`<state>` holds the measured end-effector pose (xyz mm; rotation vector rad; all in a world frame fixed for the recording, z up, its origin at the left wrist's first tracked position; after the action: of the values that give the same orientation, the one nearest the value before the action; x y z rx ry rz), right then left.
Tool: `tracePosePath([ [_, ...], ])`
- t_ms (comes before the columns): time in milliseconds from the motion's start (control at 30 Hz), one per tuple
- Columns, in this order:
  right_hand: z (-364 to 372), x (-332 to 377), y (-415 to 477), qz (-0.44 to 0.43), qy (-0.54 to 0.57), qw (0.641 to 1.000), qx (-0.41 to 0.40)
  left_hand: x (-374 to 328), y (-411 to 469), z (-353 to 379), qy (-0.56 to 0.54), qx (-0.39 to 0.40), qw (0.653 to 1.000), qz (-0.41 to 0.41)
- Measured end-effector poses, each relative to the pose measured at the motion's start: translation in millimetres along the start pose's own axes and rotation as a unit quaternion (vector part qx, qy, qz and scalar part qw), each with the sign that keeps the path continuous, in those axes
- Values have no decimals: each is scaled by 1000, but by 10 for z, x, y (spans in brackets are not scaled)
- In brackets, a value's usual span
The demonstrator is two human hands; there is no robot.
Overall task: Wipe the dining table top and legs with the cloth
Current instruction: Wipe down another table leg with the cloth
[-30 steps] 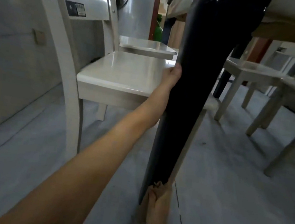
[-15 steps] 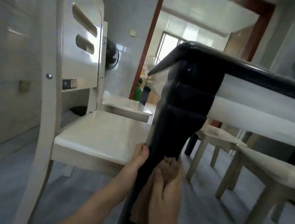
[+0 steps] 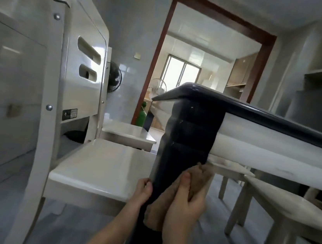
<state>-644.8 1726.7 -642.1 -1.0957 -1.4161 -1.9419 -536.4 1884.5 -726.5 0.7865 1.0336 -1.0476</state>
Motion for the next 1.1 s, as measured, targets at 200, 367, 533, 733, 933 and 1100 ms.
tracePosePath([
  [200,-54,-797,-517,48,-58,996,46,-231,-1010,141,-151,177,970,74],
  [367,-161,-1416,-869,129,-134,978,94,-247,-1011,151,-124,157,978,65],
  [533,-123,-1893,-1058,173,-199,945,194,-200,-962,139,-108,161,979,69],
  [733,-402,-2563,-1653,257,-230,921,183,-163,-927,118,-118,138,980,74],
  [933,-545,-2983,-2108,362,-232,874,224,-171,-888,71,-100,115,985,84],
  [1100,-693,-2695,-2079,481,-154,845,173,-180,-985,43,-76,99,991,52],
])
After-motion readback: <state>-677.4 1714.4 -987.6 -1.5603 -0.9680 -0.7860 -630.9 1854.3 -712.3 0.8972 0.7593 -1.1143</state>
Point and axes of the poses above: each hand's wrist, its own y-axis towards the middle knuckle, its own z-axis out of the palm, x = y × z, the point moved 9 cm from there along y, towards the middle knuckle, and after that the axes turned 13 degrees about -y, right-handed, at the moved point
